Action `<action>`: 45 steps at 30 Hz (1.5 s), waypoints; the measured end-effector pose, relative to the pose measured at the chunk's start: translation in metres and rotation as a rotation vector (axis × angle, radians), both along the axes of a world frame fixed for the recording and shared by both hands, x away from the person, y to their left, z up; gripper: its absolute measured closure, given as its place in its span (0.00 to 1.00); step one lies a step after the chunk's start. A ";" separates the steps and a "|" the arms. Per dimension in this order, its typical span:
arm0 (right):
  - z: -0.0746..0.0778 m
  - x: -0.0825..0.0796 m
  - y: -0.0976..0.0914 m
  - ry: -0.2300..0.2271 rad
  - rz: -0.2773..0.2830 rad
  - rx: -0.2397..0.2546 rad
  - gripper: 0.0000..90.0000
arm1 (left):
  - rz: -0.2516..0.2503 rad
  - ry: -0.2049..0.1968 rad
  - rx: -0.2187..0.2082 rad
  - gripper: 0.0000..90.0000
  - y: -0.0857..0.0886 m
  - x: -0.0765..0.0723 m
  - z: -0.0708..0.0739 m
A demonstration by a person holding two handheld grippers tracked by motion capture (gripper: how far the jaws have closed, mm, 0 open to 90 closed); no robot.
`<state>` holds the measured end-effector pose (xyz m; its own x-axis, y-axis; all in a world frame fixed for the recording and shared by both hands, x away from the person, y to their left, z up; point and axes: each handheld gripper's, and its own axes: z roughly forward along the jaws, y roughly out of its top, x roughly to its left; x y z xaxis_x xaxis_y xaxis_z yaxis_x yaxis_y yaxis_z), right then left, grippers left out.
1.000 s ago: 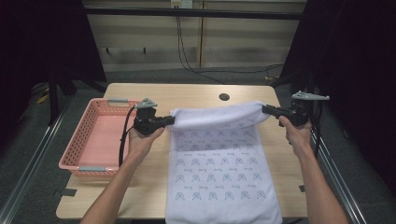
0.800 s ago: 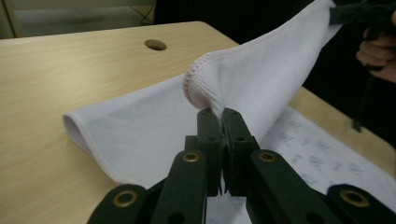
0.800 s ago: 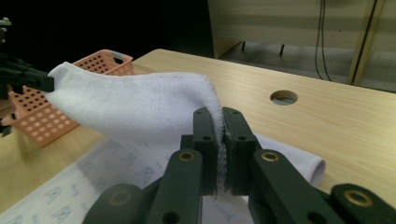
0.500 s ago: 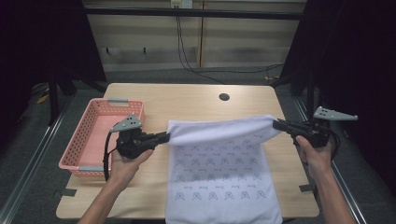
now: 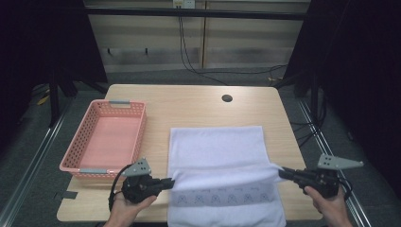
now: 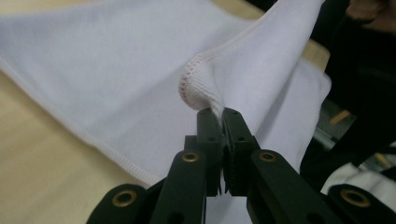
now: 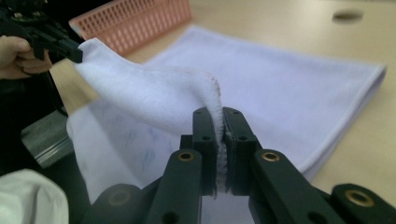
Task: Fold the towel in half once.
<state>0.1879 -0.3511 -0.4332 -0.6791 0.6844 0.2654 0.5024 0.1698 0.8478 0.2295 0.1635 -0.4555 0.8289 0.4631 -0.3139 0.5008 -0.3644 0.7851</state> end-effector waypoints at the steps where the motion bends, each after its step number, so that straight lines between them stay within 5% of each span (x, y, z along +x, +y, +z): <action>1: -0.006 -0.005 0.002 0.015 0.015 -0.020 0.94 | -0.001 0.015 0.011 0.97 0.000 -0.001 -0.005; 8: -0.019 -0.032 0.006 0.059 0.085 -0.108 0.93 | -0.053 0.055 0.028 0.96 0.002 -0.021 -0.021; 14: -0.028 -0.051 -0.002 0.105 0.153 -0.118 0.80 | -0.168 0.073 0.085 0.89 -0.004 -0.041 -0.022; 18: -0.022 -0.059 -0.006 0.108 0.192 -0.117 0.77 | -0.204 0.081 0.060 0.85 0.001 -0.048 -0.020; 20: -0.021 -0.060 -0.007 0.098 0.181 -0.107 0.76 | -0.205 0.105 0.014 0.81 0.007 -0.048 -0.017; 22: -0.020 -0.057 -0.006 0.085 0.160 -0.097 0.73 | -0.165 0.085 -0.002 0.79 0.012 -0.045 -0.015; 26: -0.026 -0.037 0.000 0.075 0.074 -0.097 0.71 | -0.068 0.080 -0.027 0.73 0.012 -0.020 -0.016; 29: -0.033 -0.011 0.008 0.114 0.076 -0.108 0.72 | -0.034 0.064 -0.019 0.72 -0.001 0.008 -0.016; 35: -0.043 0.053 0.035 0.146 0.081 -0.190 0.67 | 0.010 0.067 0.080 0.70 -0.033 0.063 -0.028; 39: -0.045 0.087 0.046 0.136 0.050 -0.203 0.67 | 0.064 0.021 0.121 0.72 -0.042 0.083 -0.032; 41: -0.047 0.099 0.051 0.139 0.033 -0.242 0.68 | 0.100 0.053 0.120 0.74 -0.038 0.091 -0.036; 43: -0.054 0.105 0.053 0.157 0.019 -0.260 0.68 | 0.089 0.066 0.180 0.74 -0.039 0.090 -0.043; 45: -0.063 0.103 0.055 0.181 0.035 -0.298 0.67 | 0.085 0.037 0.176 0.75 -0.037 0.084 -0.044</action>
<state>0.2913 -0.2959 -0.4960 -0.6637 0.7271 0.1756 0.6297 0.4163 0.6559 0.3135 0.1268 -0.4999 0.7743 0.5809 -0.2511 0.5625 -0.4499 0.6937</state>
